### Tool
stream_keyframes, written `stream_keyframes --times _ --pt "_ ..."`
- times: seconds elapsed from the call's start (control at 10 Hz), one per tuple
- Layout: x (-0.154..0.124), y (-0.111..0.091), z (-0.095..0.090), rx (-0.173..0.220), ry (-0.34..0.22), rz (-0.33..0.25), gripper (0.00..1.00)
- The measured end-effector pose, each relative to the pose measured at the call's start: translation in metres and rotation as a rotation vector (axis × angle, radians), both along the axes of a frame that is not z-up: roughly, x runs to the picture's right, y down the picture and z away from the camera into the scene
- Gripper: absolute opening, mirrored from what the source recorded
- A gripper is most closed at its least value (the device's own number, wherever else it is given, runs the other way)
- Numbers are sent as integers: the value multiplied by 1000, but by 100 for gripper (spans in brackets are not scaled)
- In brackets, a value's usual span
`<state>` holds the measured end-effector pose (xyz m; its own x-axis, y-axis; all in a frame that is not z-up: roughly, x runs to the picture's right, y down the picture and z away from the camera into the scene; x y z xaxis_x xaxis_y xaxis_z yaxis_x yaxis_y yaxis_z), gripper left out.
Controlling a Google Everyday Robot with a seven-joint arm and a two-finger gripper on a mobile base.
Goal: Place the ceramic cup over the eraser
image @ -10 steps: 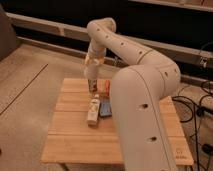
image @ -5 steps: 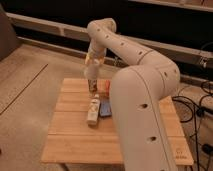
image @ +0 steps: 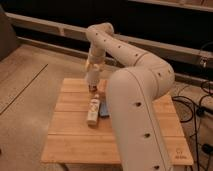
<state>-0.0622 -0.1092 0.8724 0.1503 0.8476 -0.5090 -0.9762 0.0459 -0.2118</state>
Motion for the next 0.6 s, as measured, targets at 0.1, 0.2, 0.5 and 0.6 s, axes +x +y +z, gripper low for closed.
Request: stream_keyframes --times 0.1,0.2,0.5,0.6 --pt "1 7 8 -23 19 -28 0" --pt "3 10 15 -31 34 -49 0" --pt "1 7 38 -15 68 -125 0" --pt "0 7 44 -12 78 -147 0"
